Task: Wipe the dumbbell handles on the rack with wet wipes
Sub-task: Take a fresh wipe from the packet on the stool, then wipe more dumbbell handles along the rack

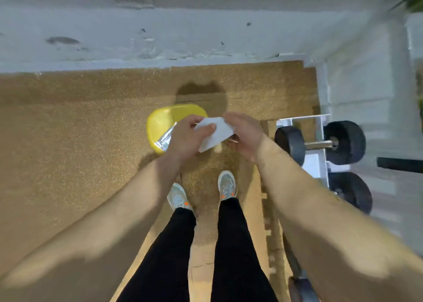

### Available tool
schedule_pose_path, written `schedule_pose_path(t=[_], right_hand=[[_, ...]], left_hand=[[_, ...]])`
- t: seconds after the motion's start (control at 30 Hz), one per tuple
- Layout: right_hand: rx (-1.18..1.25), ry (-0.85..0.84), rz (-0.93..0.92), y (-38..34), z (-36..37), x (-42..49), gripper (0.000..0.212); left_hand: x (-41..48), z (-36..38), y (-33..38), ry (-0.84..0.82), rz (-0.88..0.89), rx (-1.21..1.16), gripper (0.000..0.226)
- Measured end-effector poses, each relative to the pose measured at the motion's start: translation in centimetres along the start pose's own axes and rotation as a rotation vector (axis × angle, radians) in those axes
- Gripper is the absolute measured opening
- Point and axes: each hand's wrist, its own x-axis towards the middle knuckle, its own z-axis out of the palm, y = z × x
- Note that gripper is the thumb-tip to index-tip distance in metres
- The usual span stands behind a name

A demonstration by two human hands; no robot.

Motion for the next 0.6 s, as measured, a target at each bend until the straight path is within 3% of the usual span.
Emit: schedule_pose_path(t=[0.03,0.07,0.13,0.23,0.3,0.37,0.47,0.6], right_hand=[[0.050,0.000,-0.018,-0.2,-1.3,-2.9,0.003],[0.100,0.018,-0.035,-0.2,-2.5,-5.7,0.011],[0.210,0.061,-0.065,0.0,-5.0,-11.1,0.031],[0.263,0.122,-0.145,1.2,-8.3,-19.5,0.038],[0.326,0.195,-0.197,3.0,-10.6,-24.4,0.040],[0.427,0.262,-0.240,5.5,-12.6,-28.4,0.038],[0.572,0.376,-0.299,10.1,-14.8,-34.1,0.026],[0.861,0.517,-0.348,17.5,-16.3,-42.7,0.021]], left_hand=[[-2.0,0.6,1.8,-0.016,-0.004,0.022,0.044],[-4.0,1.2,3.3,-0.044,0.008,0.035,0.050],[-7.8,2.5,6.0,-0.115,0.026,0.059,0.042],[-13.7,4.7,8.9,-0.213,0.009,0.050,0.023],[-17.6,6.5,9.9,-0.280,0.001,0.063,0.023],[-21.0,8.4,10.0,-0.350,0.008,0.102,0.028],[-26.7,10.9,9.2,-0.490,0.105,0.238,0.009],[-35.7,14.8,5.5,-0.650,0.300,0.550,0.020]])
